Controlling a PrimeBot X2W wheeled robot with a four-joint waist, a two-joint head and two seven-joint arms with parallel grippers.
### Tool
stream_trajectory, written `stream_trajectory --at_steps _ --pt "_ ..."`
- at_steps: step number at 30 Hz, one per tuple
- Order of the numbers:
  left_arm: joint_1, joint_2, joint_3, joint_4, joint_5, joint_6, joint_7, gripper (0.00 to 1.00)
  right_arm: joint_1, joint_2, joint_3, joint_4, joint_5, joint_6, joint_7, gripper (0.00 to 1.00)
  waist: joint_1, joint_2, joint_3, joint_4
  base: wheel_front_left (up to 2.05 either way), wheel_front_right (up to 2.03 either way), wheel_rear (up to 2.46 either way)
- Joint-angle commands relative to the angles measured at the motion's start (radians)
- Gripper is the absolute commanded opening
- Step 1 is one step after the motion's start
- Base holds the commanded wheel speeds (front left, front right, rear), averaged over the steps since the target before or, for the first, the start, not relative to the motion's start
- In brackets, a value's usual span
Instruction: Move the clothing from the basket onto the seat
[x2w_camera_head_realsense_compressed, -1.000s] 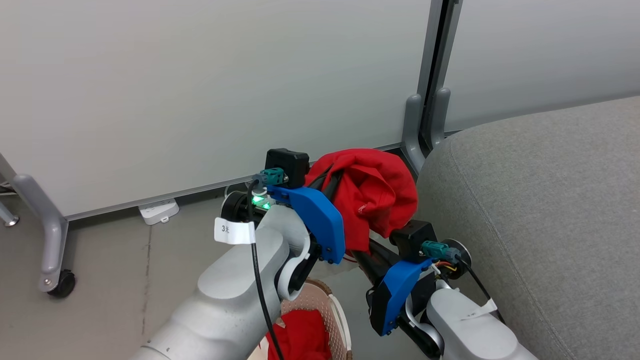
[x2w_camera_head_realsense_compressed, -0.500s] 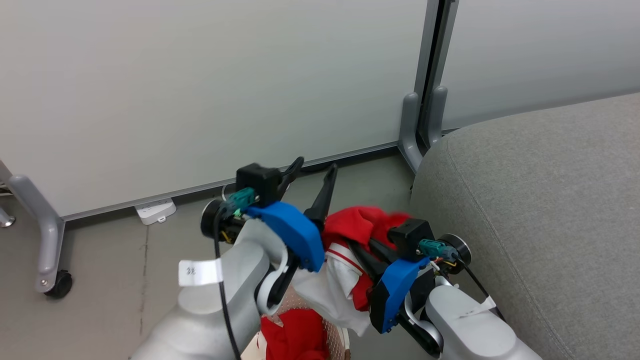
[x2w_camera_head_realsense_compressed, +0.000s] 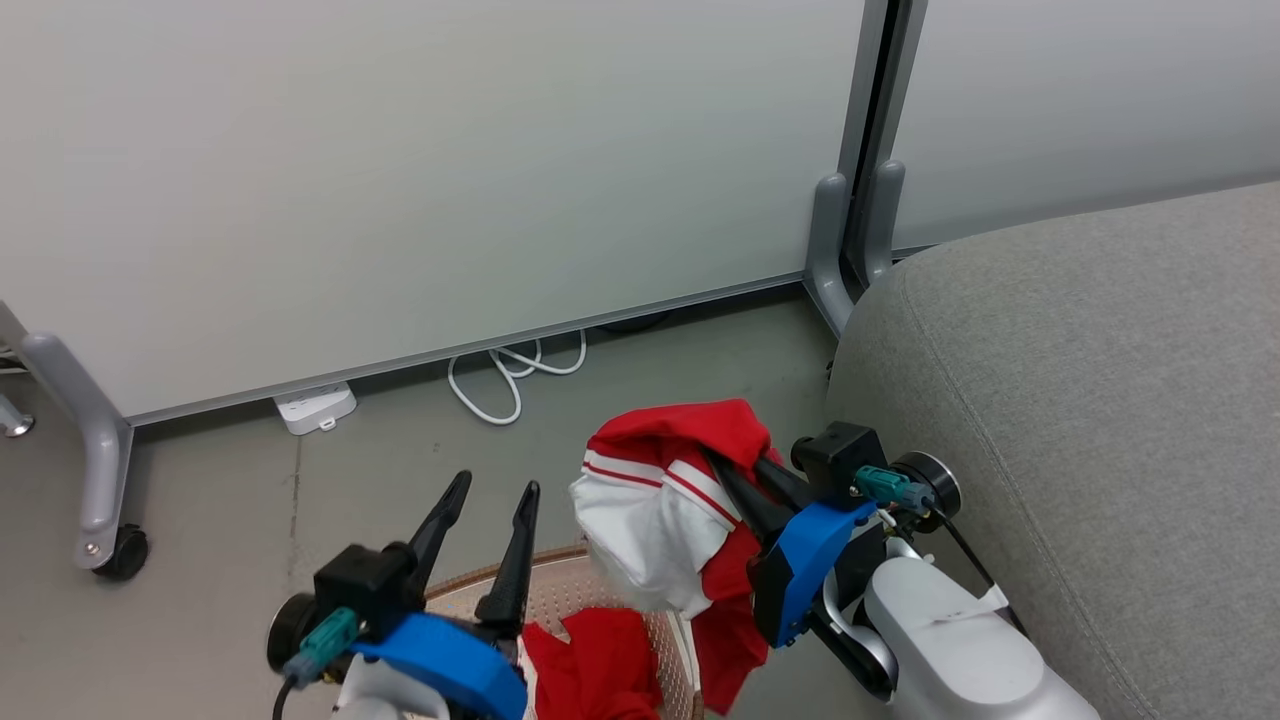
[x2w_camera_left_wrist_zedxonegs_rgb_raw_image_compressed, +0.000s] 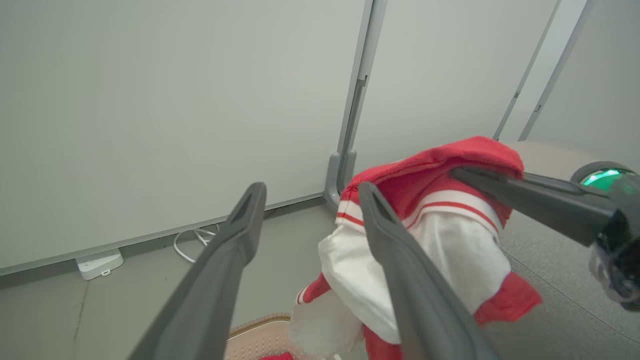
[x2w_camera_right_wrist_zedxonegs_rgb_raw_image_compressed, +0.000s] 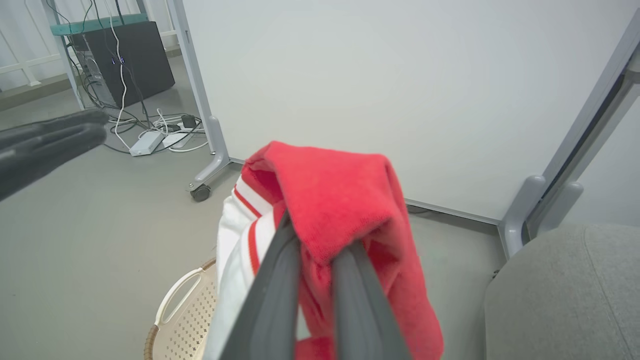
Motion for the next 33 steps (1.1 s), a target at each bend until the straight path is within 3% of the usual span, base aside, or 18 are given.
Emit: stream_trajectory --at_steps 1,10,18,33 --pt "0.033 -0.001 0.021 -0.015 0.019 -0.007 -0.003 1.00 -0.001 -0.003 -0.006 -0.004 -0.004 0.000 -0.006 0.00 0.0000 -0.0001 0.001 0.003 0.00 0.00 0.00" --pt "0.204 -0.050 0.218 -0.084 0.153 -0.073 -0.003 1.00 0.018 -0.002 -0.035 -0.016 -0.027 0.000 0.007 0.00 0.0000 -0.0001 0.000 0.016 0.00 0.00 0.00" --pt "0.239 -0.111 0.301 -0.075 0.226 -0.121 -0.003 1.00 0.020 -0.002 -0.036 -0.030 -0.028 0.000 0.017 0.00 0.0000 -0.0001 0.006 -0.006 0.00 0.00 0.00" --pt "0.210 -0.163 0.368 -0.062 0.297 -0.153 -0.003 1.00 -0.005 -0.002 -0.049 -0.046 -0.041 0.000 0.019 0.00 0.0000 -0.0001 0.055 -0.229 0.00 0.00 0.00"
